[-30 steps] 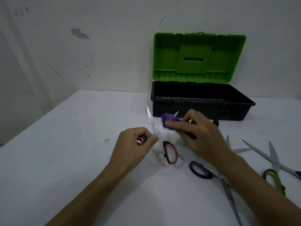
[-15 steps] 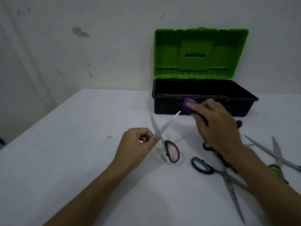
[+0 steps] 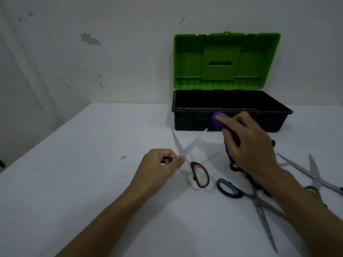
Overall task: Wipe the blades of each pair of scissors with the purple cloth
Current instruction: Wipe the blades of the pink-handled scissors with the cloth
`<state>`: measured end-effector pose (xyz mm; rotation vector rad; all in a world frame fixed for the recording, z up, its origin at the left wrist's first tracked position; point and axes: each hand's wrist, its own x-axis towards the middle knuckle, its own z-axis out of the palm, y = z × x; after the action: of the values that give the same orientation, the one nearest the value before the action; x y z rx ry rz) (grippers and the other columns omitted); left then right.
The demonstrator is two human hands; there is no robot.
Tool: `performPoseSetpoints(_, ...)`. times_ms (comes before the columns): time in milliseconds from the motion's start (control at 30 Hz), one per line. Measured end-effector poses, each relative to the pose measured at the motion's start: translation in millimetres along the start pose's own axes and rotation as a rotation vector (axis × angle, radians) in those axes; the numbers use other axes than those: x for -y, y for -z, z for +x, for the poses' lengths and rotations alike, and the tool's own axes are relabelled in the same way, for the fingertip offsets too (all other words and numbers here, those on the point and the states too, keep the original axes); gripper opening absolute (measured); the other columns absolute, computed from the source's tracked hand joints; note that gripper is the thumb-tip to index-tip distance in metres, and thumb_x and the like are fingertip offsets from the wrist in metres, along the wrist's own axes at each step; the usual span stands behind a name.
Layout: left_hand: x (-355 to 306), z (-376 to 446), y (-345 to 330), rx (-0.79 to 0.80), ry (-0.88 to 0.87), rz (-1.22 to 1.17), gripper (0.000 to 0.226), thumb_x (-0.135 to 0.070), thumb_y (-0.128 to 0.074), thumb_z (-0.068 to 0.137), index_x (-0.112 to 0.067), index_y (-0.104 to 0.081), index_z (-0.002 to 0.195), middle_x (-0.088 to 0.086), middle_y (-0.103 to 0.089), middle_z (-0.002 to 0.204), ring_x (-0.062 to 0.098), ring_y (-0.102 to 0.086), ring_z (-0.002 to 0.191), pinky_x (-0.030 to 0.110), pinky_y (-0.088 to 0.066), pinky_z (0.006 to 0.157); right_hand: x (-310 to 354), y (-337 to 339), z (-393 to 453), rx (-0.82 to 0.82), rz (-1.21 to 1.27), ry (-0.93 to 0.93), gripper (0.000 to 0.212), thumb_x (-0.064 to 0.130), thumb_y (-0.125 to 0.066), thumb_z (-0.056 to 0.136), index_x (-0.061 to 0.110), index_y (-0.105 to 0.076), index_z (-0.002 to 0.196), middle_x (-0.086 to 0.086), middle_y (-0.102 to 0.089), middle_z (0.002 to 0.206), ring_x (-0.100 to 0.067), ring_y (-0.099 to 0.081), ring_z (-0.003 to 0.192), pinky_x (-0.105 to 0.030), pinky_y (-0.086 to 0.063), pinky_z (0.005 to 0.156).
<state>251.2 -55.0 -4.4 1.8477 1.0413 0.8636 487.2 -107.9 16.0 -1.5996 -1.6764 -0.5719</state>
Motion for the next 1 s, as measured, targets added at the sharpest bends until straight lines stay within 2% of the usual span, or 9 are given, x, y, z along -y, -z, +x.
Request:
performPoseSetpoints(100,0,2,-2,-0.008,0.087,-0.048,0.030,-0.038,-0.065,0.090,-0.015,-0.070,0.072,-0.003,-0.055,0.057,0.005,-0.043,0.045,0.018,-0.036,0.048,18,-1,-8,0.059,0.109,0.087,0.046,0.028,-0.058,0.090,0.017,-0.051,0.135,0.000,-0.056,0.111,-0.011,-0.052,0.090,-0.018,-0.046,0.070)
performPoseSetpoints(233,-6,0,-1,-0.011,0.144,-0.233,0.022,-0.028,-0.063,0.093,-0.009,-0.072,0.086,0.003,-0.066,0.067,0.002,-0.044,0.038,0.014,-0.035,0.042,42,-17,-17,0.199,0.240,0.138,0.050,0.039,-0.060,0.087,0.025,-0.045,0.133,0.004,-0.060,0.123,-0.010,-0.056,0.105,-0.016,-0.049,0.080)
performPoseSetpoints(367,-9,-3,0,-0.007,0.138,-0.290,0.016,-0.026,-0.069,0.089,-0.011,-0.074,0.087,0.010,-0.075,0.081,0.002,-0.043,0.037,0.016,-0.036,0.042,42,-19,-18,0.167,0.246,0.156,0.047,0.043,-0.052,0.089,0.025,-0.046,0.132,0.003,-0.061,0.121,-0.009,-0.055,0.105,-0.011,-0.044,0.081)
performPoseSetpoints(533,-5,-5,-4,-0.034,0.037,-0.065,0.010,-0.026,-0.074,0.084,-0.016,-0.076,0.083,0.004,-0.070,0.066,0.005,-0.057,0.052,0.015,-0.046,0.051,39,-11,-15,0.155,0.079,0.373,0.033,0.033,-0.049,0.096,0.024,-0.062,0.124,-0.002,-0.061,0.110,-0.017,-0.056,0.090,-0.024,-0.049,0.065)
performPoseSetpoints(600,-4,-7,-5,-0.026,-0.066,0.025,0.008,-0.026,-0.073,0.084,-0.018,-0.075,0.082,0.002,-0.065,0.063,0.005,-0.054,0.055,0.016,-0.044,0.053,42,-10,-15,0.189,0.015,0.440,0.030,0.031,-0.052,0.094,0.026,-0.066,0.120,-0.005,-0.061,0.110,-0.019,-0.057,0.088,-0.022,-0.044,0.060)
performPoseSetpoints(667,-4,-8,-4,-0.054,-0.150,0.133,0.008,-0.023,-0.072,0.085,-0.019,-0.071,0.078,-0.010,-0.058,0.058,0.003,-0.052,0.054,0.011,-0.039,0.052,41,-11,-10,0.163,-0.036,0.410,0.030,0.023,-0.066,0.088,0.024,-0.068,0.118,-0.008,-0.061,0.108,-0.021,-0.057,0.084,-0.021,-0.038,0.059)
performPoseSetpoints(733,-5,-7,-2,-0.078,-0.182,0.169,0.013,-0.021,-0.072,0.085,-0.020,-0.069,0.072,-0.016,-0.055,0.054,0.001,-0.052,0.052,0.009,-0.036,0.051,38,-10,-3,0.101,-0.078,0.320,0.035,0.018,-0.072,0.085,0.023,-0.068,0.119,-0.009,-0.061,0.107,-0.023,-0.056,0.083,-0.023,-0.040,0.056)
performPoseSetpoints(900,-3,-6,-1,0.009,-0.124,0.132,0.022,-0.027,-0.070,0.086,-0.023,-0.069,0.064,-0.015,-0.052,0.049,0.001,-0.045,0.048,0.014,-0.035,0.050,28,6,5,-0.082,-0.135,0.150,0.030,0.019,-0.066,0.091,0.017,-0.067,0.121,-0.012,-0.059,0.107,-0.026,-0.055,0.086,-0.027,-0.047,0.058)
performPoseSetpoints(1000,-1,-4,-1,0.041,-0.108,0.135,0.026,-0.032,-0.068,0.087,-0.022,-0.069,0.063,-0.011,-0.050,0.050,0.005,-0.041,0.048,0.017,-0.032,0.049,35,10,-5,0.077,0.001,0.261,0.032,0.033,-0.054,0.095,0.023,-0.063,0.124,-0.005,-0.055,0.108,-0.012,-0.049,0.082,-0.026,-0.050,0.059)
